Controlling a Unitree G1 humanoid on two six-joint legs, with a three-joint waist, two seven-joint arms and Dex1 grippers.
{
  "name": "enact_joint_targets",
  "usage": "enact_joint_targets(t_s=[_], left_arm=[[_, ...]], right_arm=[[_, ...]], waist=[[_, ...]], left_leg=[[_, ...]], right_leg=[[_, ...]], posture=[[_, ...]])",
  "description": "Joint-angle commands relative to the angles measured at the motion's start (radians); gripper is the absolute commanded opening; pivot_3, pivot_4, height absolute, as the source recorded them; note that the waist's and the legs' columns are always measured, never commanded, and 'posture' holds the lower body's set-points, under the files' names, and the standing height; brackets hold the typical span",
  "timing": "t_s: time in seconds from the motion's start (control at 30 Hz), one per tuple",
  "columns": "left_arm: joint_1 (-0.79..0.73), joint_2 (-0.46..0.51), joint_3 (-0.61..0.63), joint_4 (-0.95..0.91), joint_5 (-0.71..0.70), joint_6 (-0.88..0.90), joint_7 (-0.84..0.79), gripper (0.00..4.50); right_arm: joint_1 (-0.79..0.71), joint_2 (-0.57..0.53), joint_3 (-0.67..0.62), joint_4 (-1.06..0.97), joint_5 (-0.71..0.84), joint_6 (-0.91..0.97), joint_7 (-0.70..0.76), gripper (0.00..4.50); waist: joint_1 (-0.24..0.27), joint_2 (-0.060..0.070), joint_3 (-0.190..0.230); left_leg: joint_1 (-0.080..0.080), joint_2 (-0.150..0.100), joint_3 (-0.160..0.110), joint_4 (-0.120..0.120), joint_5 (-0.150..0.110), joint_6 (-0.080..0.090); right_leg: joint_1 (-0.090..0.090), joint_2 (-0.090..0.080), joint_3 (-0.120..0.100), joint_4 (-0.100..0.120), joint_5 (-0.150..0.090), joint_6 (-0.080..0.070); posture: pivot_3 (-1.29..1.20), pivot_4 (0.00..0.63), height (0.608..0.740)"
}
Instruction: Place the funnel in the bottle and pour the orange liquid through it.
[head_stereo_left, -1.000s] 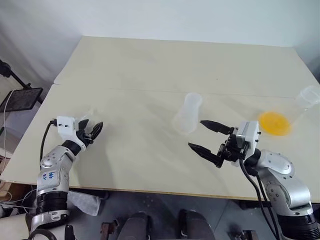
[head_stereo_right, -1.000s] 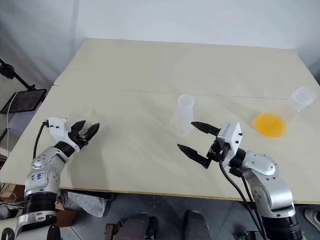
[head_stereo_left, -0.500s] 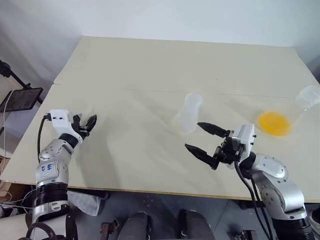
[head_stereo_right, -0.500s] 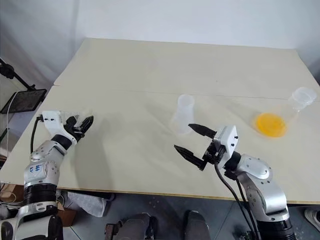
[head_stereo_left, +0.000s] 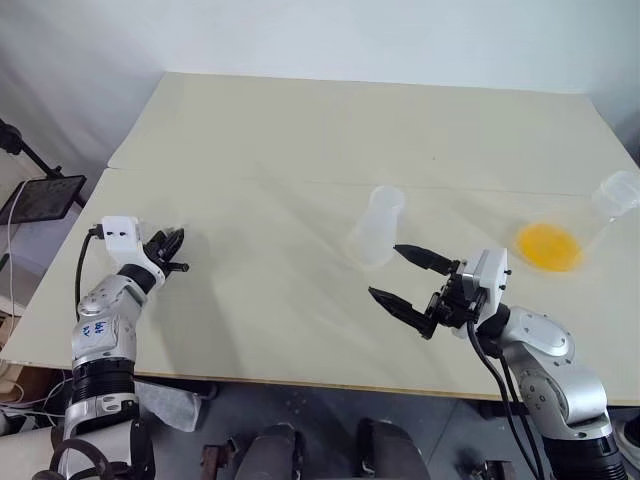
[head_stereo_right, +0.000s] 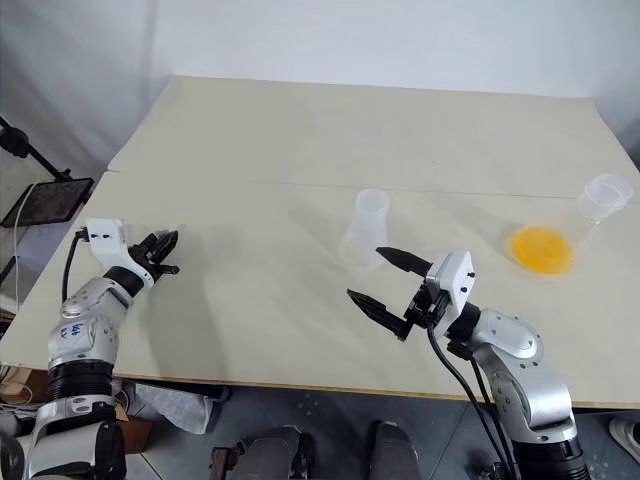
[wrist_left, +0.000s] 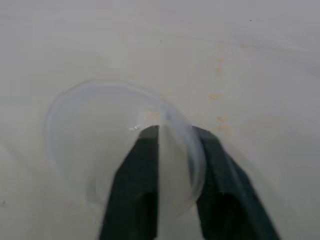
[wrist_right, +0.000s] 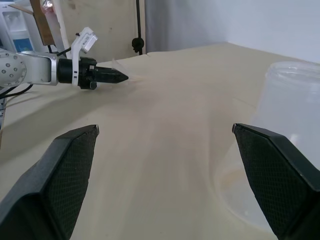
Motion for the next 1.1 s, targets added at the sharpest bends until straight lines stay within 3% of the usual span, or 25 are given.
enact_joint_targets(t_s=[0.03, 0.13, 0.33, 0.43, 0.63, 0.77, 0.9, 1.1], left_arm=[[0.011, 0.009, -0.002, 0.0, 0.0, -0.011, -0.019, 0.03], [0.025, 0.01, 0.005, -0.003, -0.007, -0.019, -0.03, 0.03], [0.076, 0.038, 0.049, -0.071, -0.114, -0.079, -0.231, 0.03], [0.094, 0.093, 0.061, -0.121, -0.17, -0.087, -0.37, 0.03], [0.015, 0.232, -0.036, -0.264, -0.195, -0.053, -0.597, 0.03], [-0.166, 0.265, -0.154, -0.285, -0.201, -0.031, -0.757, 0.03], [-0.512, 0.201, -0.368, -0.075, -0.04, -0.17, -0.938, 0.03], [-0.817, 0.07, -0.497, 0.246, 0.088, -0.34, -1.077, 0.03]], right_arm=[[-0.002, 0.005, -0.011, -0.035, 0.003, -0.023, -0.004, 4.5], [0.002, 0.005, -0.013, -0.038, 0.002, -0.023, -0.007, 4.5], [0.018, 0.007, -0.011, -0.046, -0.003, -0.031, -0.013, 4.5], [0.03, 0.008, -0.014, -0.05, -0.007, -0.036, -0.02, 4.5], [0.069, -0.014, -0.06, -0.072, 0.001, -0.035, -0.037, 4.5], [0.124, -0.043, -0.136, -0.113, 0.021, -0.016, -0.055, 4.5], [0.253, -0.063, -0.244, -0.178, 0.021, -0.017, -0.088, 4.5], [0.341, -0.036, -0.265, -0.247, 0.011, -0.022, -0.142, 4.5]], waist=[[0.001, 0.0, 0.0], [0.0, 0.0, 0.0], [-0.002, 0.0, 0.0], [-0.002, 0.0, 0.0], [0.002, 0.0, 0.0], [0.003, 0.0, 0.0], [0.014, -0.002, 0.001], [-0.005, -0.002, 0.001]], left_leg=[[0.0, 0.0, 0.0, 0.0, 0.0, 0.0], [0.0, 0.0, 0.0, 0.0, 0.0, 0.0], [0.0, 0.0, 0.0, 0.0, 0.0, 0.0], [-0.001, 0.0, 0.0, 0.0, 0.0, 0.0], [-0.001, 0.0, -0.001, 0.0, 0.0, 0.0], [-0.001, -0.001, -0.002, 0.0, 0.0, 0.0], [-0.003, -0.002, -0.001, 0.0, 0.0, 0.001], [-0.001, 0.0, 0.007, -0.001, 0.001, 0.002]], right_leg=[[0.0, 0.0, 0.0, 0.0, 0.0, 0.0], [0.0, 0.0, 0.0, 0.0, 0.0, 0.0], [0.0, 0.0, 0.0, 0.0, 0.0, 0.0], [0.0, 0.0, 0.001, 0.0, 0.0, 0.0], [0.0, -0.001, 0.003, -0.001, 0.0, 0.0], [0.001, -0.001, 0.003, -0.001, 0.0, 0.0], [0.0, 0.001, -0.002, -0.001, 0.0, 0.0], [-0.001, 0.002, -0.001, -0.003, 0.0, 0.001]], posture=[[0.0, 0.15, 0.74], [0.0, 0.15, 0.74], [0.0, 0.15, 0.74], [0.0, 0.15, 0.74], [0.0, 0.15, 0.74], [0.0, 0.15, 0.74], [0.0, 0.15, 0.74], [0.0, 0.15, 0.74]])
